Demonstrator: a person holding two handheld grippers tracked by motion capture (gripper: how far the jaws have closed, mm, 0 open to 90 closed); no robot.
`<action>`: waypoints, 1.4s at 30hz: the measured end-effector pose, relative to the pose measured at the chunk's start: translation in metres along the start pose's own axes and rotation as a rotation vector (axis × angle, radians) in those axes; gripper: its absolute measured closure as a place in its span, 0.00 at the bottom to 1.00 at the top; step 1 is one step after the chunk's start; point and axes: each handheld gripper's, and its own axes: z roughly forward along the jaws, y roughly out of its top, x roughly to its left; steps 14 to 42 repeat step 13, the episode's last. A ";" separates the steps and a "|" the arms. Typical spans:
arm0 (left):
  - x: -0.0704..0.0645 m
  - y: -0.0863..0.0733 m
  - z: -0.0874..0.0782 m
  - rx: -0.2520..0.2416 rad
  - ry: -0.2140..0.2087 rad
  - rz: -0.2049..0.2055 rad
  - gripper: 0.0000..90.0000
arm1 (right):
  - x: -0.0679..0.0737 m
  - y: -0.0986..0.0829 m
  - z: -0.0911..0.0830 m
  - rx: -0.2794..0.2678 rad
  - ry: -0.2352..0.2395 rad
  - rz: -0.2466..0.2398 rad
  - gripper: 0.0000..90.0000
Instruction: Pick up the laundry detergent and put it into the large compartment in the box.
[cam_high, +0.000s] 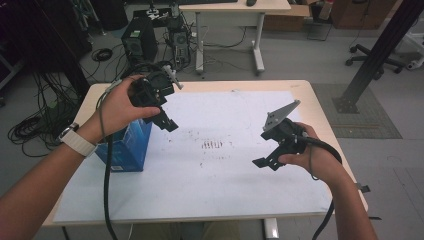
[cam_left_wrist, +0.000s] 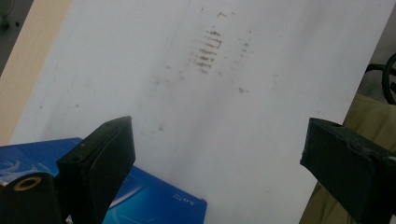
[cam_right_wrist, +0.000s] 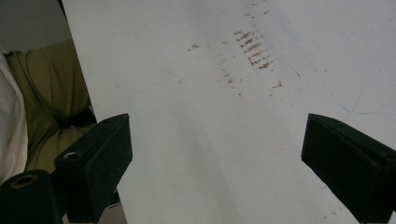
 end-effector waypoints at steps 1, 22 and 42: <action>0.000 0.000 0.000 0.001 -0.001 0.000 0.11 | 0.000 0.000 0.000 -0.001 -0.001 0.001 0.10; 0.000 0.001 0.001 0.005 0.005 -0.001 0.11 | -0.001 -0.002 0.000 -0.002 -0.001 0.004 0.10; 0.000 0.001 0.001 0.005 0.005 -0.001 0.11 | -0.001 -0.002 0.000 -0.002 -0.001 0.004 0.10</action>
